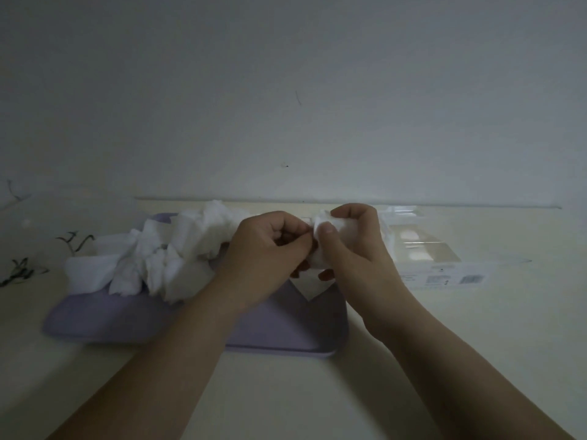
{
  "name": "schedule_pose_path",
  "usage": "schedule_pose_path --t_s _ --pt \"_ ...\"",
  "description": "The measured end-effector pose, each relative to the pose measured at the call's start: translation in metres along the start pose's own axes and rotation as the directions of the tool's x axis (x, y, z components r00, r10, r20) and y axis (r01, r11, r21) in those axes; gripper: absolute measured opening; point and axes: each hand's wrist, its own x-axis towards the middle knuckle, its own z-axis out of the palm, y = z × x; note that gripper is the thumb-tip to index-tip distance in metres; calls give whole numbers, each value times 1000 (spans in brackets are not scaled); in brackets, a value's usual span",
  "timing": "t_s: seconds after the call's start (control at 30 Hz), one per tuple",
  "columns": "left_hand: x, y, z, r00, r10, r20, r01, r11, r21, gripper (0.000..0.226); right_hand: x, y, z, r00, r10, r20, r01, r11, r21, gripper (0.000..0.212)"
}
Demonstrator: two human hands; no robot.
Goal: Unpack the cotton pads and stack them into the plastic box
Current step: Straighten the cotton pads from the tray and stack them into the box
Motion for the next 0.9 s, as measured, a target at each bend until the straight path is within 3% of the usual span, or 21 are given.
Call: schedule_pose_path --t_s 0.1,0.2,0.27,0.33,0.47,0.63,0.73,0.9 --pt "3 -13 -1 996 85 -18 -77 959 273 9 -1 2 -2 997 -45 -69 43 998 -40 16" --pt "-3 -22 -4 992 99 76 -124 711 692 20 -2 0 -2 993 -27 -113 24 999 -28 15" --pt "-6 -24 -2 993 23 115 -101 662 742 35 -1 0 0 994 -9 -106 7 1000 -14 17" --pt "-5 -25 -1 990 -37 137 -79 654 752 39 0 -1 1 997 46 -58 -45 999 12 24" --pt "-6 -23 -5 966 -115 230 -76 727 682 23 2 5 -3 995 104 5 -104 993 54 42" --pt "-13 -10 -21 927 -177 330 -41 829 558 27 2 5 -2 997 67 -44 -69 997 -31 44" --pt "-15 -1 -37 917 -179 356 -4 890 456 9 -1 8 -1 997 49 -53 -51 998 -32 45" --pt "-20 19 -58 917 -145 371 70 976 208 8 -4 11 0 997 70 23 -69 997 -28 42"
